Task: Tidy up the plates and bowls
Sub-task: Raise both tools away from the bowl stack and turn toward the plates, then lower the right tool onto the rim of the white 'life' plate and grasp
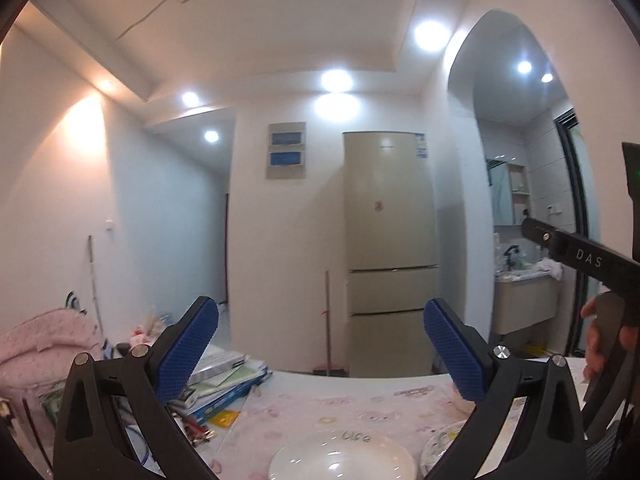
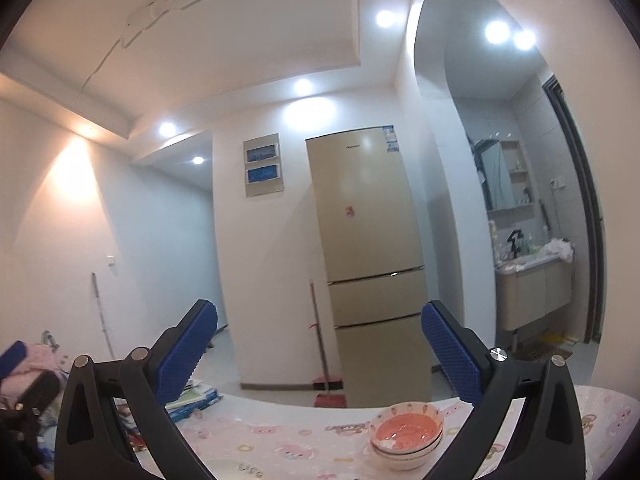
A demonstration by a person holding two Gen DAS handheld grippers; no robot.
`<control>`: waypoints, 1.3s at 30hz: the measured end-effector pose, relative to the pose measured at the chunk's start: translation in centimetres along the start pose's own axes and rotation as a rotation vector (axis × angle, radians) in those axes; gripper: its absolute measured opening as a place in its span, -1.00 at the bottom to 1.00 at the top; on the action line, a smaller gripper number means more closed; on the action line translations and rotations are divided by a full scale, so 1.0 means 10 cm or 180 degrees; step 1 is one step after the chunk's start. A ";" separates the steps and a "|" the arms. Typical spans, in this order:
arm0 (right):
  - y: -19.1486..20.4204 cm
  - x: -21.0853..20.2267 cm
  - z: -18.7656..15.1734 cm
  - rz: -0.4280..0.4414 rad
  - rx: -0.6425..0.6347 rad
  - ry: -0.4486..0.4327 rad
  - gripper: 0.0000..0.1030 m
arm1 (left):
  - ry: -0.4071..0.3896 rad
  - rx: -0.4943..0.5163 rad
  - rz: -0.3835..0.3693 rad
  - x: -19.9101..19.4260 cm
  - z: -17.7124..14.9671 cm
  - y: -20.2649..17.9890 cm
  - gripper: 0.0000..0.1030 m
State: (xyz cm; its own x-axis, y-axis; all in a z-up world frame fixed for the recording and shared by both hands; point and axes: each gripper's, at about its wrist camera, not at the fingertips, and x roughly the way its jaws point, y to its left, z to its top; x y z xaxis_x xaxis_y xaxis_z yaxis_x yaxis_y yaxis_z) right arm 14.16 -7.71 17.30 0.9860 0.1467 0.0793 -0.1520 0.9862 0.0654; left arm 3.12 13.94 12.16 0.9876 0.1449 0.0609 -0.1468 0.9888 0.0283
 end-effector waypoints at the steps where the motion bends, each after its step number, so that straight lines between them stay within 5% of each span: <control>1: 0.02 0.05 -0.05 -0.0023 -0.0066 0.0059 1.00 | 0.0035 0.0022 0.0041 0.02 -0.05 0.02 0.99; 5: 0.11 0.34 -0.26 0.0412 -0.0330 0.0537 1.00 | 0.0102 -0.0026 0.0165 0.13 -0.30 0.13 0.99; 9: 0.14 0.49 -0.46 0.0407 -0.0375 0.0809 1.00 | 0.0139 0.0036 0.0189 0.22 -0.61 0.17 0.99; 11: 0.11 0.52 -0.54 0.0548 -0.0263 0.0813 1.00 | 0.0323 -0.0056 -0.0065 0.32 -0.73 0.19 0.99; 19: 0.15 0.66 -0.85 0.0711 -0.0138 0.0999 1.00 | 0.0689 -0.0234 -0.0010 0.51 -1.05 0.29 0.99; 23: 0.32 0.76 -1.07 0.0664 -0.0420 0.1220 0.86 | 0.0823 -0.0410 0.0137 0.54 -1.14 0.39 0.98; 29: 0.39 0.92 -1.39 0.0806 -0.0287 0.1662 0.73 | 0.1155 -0.0606 0.0093 0.70 -1.28 0.45 0.61; 33: 0.48 0.99 -1.55 0.0800 -0.0490 0.1858 0.14 | 0.1265 -0.0631 0.0093 0.74 -1.30 0.45 0.35; 39: 0.72 1.05 -1.85 0.1017 -0.0630 0.2210 0.06 | 0.1481 -0.0856 0.0106 0.76 -1.37 0.59 -0.01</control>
State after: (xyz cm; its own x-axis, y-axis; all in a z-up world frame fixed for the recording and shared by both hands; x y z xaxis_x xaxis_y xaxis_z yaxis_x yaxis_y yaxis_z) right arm 24.69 2.31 0.23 0.7239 0.3752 -0.5790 -0.4844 0.8740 -0.0392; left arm 10.54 21.38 -0.89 0.9122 0.1170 -0.3928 -0.2192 0.9491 -0.2263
